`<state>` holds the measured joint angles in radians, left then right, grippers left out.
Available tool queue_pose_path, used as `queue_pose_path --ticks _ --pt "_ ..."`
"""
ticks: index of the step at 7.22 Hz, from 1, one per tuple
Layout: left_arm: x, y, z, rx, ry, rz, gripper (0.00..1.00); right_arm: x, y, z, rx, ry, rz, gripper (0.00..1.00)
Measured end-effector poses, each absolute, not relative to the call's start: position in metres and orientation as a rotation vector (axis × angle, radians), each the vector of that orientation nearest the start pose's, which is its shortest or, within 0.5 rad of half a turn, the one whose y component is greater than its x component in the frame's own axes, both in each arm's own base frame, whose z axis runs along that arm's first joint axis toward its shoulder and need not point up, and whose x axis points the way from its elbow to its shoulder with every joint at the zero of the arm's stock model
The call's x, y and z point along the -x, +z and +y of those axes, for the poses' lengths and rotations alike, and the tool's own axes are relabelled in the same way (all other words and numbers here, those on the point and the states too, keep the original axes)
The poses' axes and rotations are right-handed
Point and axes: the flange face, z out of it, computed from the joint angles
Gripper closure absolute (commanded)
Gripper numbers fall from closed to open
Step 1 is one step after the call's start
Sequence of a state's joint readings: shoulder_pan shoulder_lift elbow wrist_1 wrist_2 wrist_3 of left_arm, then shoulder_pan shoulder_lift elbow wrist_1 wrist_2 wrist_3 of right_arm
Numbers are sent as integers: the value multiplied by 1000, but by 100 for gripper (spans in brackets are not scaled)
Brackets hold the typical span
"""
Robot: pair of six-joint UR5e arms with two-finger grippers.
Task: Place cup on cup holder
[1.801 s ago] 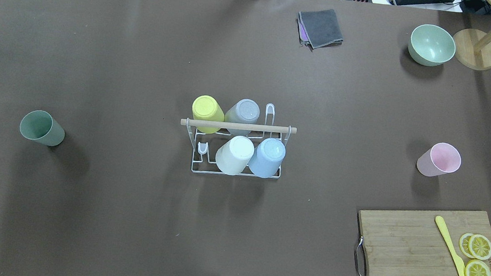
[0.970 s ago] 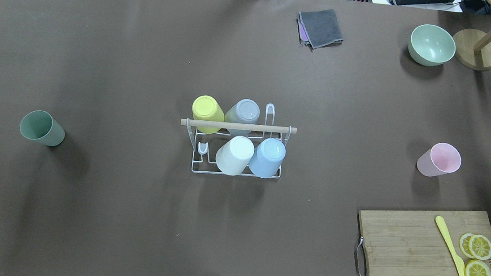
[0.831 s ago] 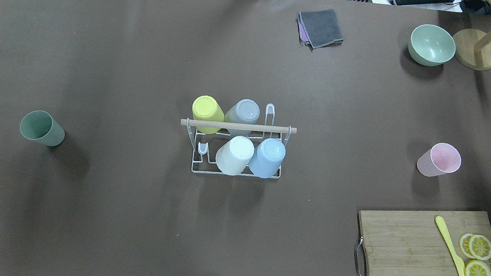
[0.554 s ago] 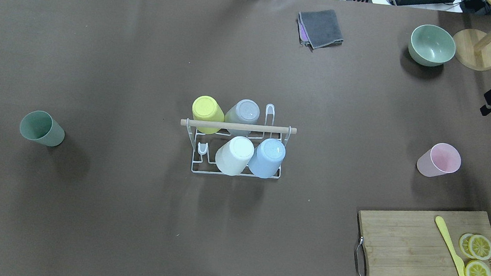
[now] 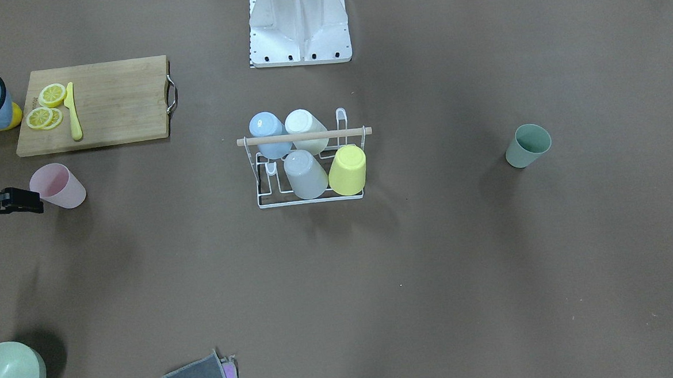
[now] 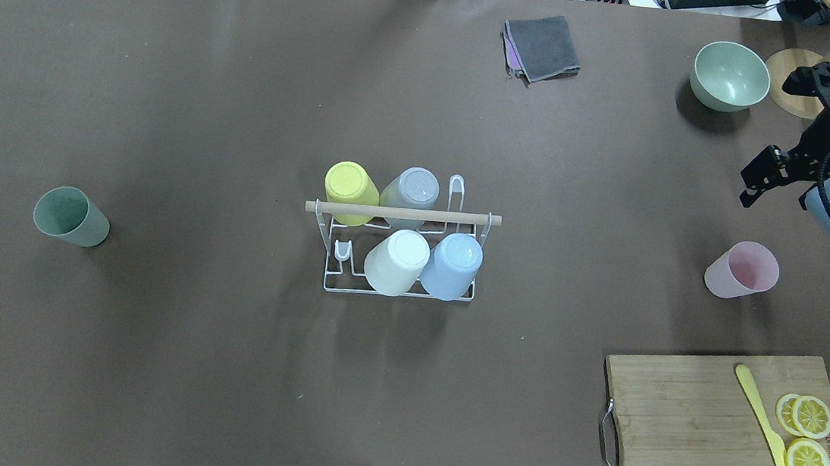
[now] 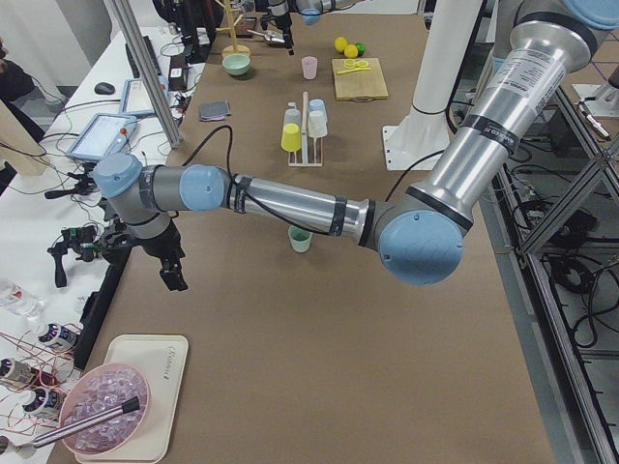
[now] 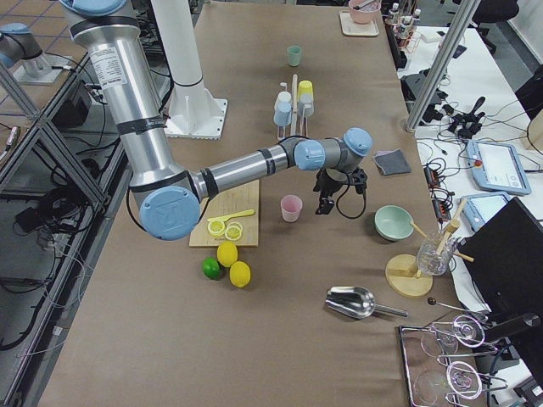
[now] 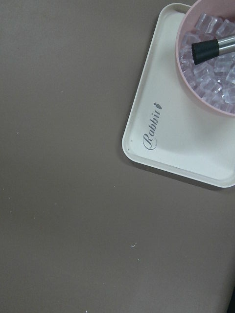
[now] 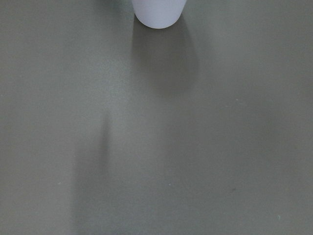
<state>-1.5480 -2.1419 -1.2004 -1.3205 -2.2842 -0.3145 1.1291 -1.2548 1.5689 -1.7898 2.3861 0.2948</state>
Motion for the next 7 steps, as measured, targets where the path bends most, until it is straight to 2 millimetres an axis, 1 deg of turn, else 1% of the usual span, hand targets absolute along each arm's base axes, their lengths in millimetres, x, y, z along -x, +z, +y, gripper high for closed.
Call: queue_pose_path --ticks 1,2,4,6,7 --pt "53 523 -724 179 -290 656 3 215 511 -585 241 -221 -784 1" --pt "46 527 -731 213 -272 628 3 221 517 -593 272 -261 -775 1" --pt "16 535 -730 326 -179 602 3 228 522 -607 309 -291 -768 1" --pt "-16 531 -727 396 -103 595 3 235 518 -619 345 -280 -767 1" --pt "-38 528 -726 418 -79 604 3 238 520 -622 381 -265 -770 1"
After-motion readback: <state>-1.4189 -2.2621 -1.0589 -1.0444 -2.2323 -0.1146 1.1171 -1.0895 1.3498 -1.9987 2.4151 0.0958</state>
